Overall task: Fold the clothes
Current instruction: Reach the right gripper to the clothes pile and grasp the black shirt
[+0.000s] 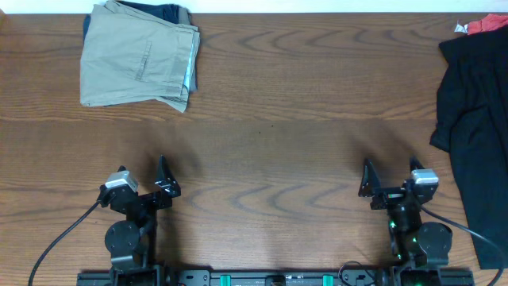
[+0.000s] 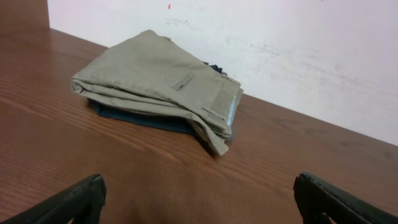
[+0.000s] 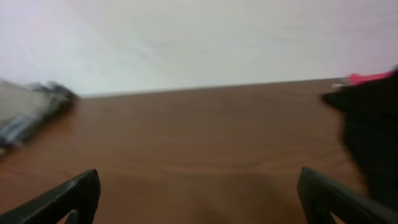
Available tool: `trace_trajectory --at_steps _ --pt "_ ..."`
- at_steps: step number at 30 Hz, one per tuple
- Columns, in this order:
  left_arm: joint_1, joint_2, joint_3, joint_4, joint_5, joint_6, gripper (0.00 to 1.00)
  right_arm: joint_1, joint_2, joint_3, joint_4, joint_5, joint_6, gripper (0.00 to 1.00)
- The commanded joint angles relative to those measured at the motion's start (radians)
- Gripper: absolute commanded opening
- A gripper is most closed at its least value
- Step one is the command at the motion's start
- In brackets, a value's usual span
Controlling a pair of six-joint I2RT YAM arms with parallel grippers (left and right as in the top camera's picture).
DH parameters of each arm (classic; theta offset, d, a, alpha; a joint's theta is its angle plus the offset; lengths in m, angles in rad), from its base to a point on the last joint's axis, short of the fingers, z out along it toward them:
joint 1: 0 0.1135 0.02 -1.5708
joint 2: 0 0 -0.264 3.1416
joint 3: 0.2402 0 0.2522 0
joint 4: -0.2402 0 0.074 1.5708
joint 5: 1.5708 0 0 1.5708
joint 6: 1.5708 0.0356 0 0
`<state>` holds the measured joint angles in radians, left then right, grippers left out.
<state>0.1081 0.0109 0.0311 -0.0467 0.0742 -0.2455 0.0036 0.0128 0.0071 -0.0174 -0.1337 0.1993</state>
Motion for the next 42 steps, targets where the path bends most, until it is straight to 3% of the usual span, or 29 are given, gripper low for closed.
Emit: trace_trajectory --at_steps 1,4,9,14,20,23,28,36,42 --pt "-0.003 -0.007 -0.027 -0.015 0.003 0.013 0.98 -0.009 -0.006 -0.002 0.047 -0.348 0.400 0.99" --pt "-0.003 -0.007 -0.027 -0.015 0.003 0.013 0.98 -0.009 -0.006 -0.002 0.030 -0.620 0.630 0.99" --pt "-0.003 -0.007 -0.027 -0.015 0.003 0.013 0.98 -0.009 -0.006 -0.002 0.086 -0.599 0.799 0.99" --pt "-0.003 -0.007 -0.027 -0.015 0.003 0.013 0.98 -0.010 -0.005 0.016 0.356 -0.513 0.647 0.99" --pt "-0.003 -0.007 -0.027 -0.015 0.003 0.013 0.98 -0.010 0.132 0.211 0.101 -0.241 0.321 0.99" --pt "-0.003 -0.007 -0.027 -0.015 0.003 0.013 0.98 -0.010 0.307 0.362 -0.071 -0.027 0.175 0.99" --pt "-0.003 -0.007 -0.027 -0.015 0.003 0.013 0.98 -0.018 0.722 0.658 -0.274 0.317 0.097 0.99" --pt "-0.003 -0.007 -0.027 -0.015 0.003 0.013 0.98 -0.090 1.406 1.249 -0.705 0.343 0.064 0.99" --pt "-0.003 -0.007 -0.027 -0.015 0.003 0.013 0.98 -0.119 1.677 1.434 -0.762 0.365 -0.078 0.98"
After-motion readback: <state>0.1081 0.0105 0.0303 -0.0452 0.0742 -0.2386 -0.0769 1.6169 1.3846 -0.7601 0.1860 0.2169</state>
